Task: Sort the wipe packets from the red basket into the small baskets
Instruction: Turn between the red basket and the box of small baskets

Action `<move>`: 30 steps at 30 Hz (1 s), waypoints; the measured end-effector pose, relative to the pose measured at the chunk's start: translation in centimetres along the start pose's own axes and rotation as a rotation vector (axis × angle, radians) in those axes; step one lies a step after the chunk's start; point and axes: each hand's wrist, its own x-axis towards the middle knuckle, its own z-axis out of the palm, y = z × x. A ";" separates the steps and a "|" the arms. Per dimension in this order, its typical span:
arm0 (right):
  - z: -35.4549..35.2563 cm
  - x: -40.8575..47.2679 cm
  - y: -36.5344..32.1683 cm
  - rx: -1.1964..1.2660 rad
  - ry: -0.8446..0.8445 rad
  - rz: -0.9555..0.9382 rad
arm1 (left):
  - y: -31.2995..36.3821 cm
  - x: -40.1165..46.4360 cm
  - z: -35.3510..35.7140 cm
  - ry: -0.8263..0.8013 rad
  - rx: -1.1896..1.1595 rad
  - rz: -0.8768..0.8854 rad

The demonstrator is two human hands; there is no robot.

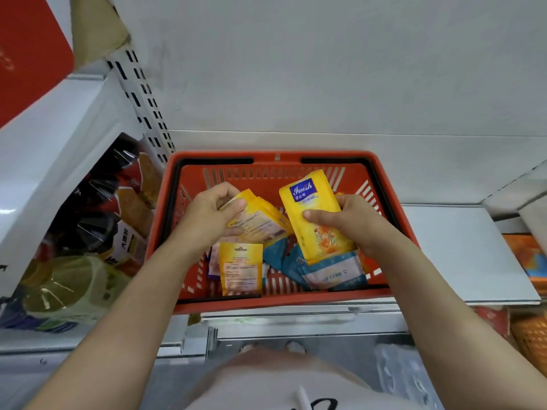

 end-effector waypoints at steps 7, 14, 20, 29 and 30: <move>0.6 -0.4 -0.1 0.428 -0.116 0.094 | 1.3 -1.0 0.8 0.014 -0.075 0.149; 1.6 -0.2 0.0 0.594 -0.102 0.198 | 0.8 -1.2 1.2 -0.213 0.221 0.350; 3.3 -0.9 0.7 0.609 -0.013 0.233 | -0.4 -0.9 0.6 -0.283 0.245 0.439; 3.3 -4.3 1.9 0.655 0.088 0.049 | 0.2 -1.7 1.5 -0.142 -0.075 0.211; 3.3 -5.0 2.0 0.653 0.099 0.013 | 0.6 -1.9 1.9 -0.085 -0.079 0.202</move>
